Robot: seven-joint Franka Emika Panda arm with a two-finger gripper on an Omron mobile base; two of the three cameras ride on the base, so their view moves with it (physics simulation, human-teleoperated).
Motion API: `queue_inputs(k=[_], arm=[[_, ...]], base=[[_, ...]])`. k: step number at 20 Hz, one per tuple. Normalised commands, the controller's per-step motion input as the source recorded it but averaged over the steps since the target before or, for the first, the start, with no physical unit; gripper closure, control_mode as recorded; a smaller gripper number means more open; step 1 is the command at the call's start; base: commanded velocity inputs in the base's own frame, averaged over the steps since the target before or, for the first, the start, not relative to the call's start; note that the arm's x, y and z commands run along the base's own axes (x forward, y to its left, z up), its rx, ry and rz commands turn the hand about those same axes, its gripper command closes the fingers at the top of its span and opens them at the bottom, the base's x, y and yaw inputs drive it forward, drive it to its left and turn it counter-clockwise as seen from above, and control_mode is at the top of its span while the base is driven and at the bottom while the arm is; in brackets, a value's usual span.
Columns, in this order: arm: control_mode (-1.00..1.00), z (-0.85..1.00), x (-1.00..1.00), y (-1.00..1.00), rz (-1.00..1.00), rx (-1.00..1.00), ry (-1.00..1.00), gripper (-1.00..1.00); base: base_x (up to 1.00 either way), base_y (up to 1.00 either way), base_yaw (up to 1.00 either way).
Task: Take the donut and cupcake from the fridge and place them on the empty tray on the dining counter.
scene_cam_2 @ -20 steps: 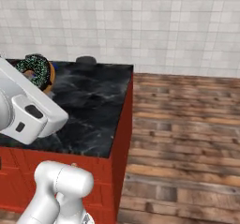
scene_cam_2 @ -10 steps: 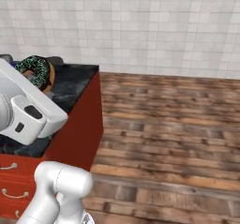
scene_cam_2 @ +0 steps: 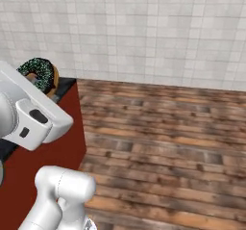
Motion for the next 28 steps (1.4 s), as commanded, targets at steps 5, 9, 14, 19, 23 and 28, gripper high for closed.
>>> queue_inputs(k=[5,9,14,19,23,28], arm=[[1.00,0.00,0.00,0.00,0.00,0.00,0.00,1.00],[1.00,0.00,0.00,0.00,0.00,0.00,0.00,1.00],[1.00,0.00,0.00,0.00,0.00,0.00,0.00,1.00],[1.00,0.00,0.00,0.00,0.00,0.00,0.00,1.00],[1.00,0.00,0.00,0.00,0.00,0.00,0.00,1.00],[1.00,0.00,0.00,0.00,0.00,0.00,0.00,1.00]], base=[[1.00,0.00,0.14],[1.00,0.00,0.09],[1.00,0.00,0.06],[1.00,-0.03,0.08],[0.92,-0.22,0.38],[0.14,-0.33,0.76]])
